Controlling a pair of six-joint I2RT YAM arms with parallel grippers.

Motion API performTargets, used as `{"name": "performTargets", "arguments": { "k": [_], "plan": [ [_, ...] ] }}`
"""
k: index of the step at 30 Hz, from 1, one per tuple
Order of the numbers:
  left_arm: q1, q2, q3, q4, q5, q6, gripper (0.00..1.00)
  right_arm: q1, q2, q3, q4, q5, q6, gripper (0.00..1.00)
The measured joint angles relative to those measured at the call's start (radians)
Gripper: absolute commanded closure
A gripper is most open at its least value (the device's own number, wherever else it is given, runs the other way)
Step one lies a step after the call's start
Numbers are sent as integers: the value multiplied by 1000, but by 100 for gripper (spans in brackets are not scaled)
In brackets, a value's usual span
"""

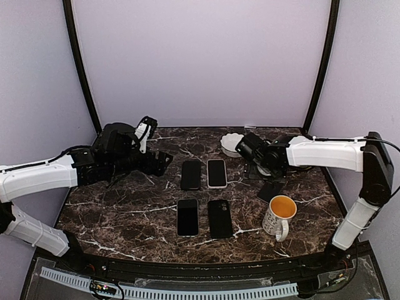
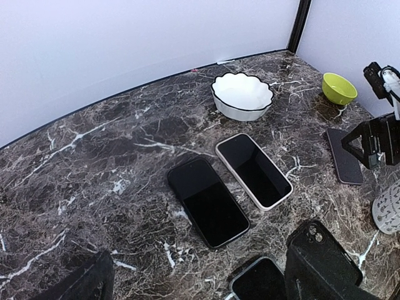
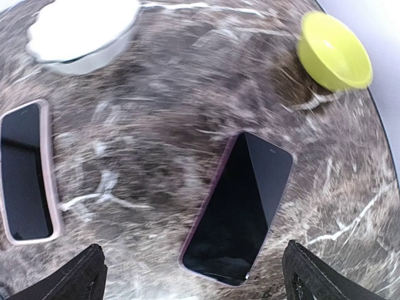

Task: Put the phone into the phone case
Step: Move the phone to the center of the board.

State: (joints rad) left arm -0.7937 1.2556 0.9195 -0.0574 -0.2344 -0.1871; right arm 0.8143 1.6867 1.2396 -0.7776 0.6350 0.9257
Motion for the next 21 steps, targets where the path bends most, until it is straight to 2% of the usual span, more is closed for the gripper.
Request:
{"name": "performTargets", "arguments": {
  "k": [8,17,21],
  "plan": [
    [0,-21,-6,6,10,5,3,-140,-47,-195,190,-61,142,1],
    [0,-40,-18,18,11,19,3,-194,41,-203,256,-139,160,2],
    [0,-61,-21,20,10,26,4,-207,104,-196,224,-146,155,1]
  ]
}}
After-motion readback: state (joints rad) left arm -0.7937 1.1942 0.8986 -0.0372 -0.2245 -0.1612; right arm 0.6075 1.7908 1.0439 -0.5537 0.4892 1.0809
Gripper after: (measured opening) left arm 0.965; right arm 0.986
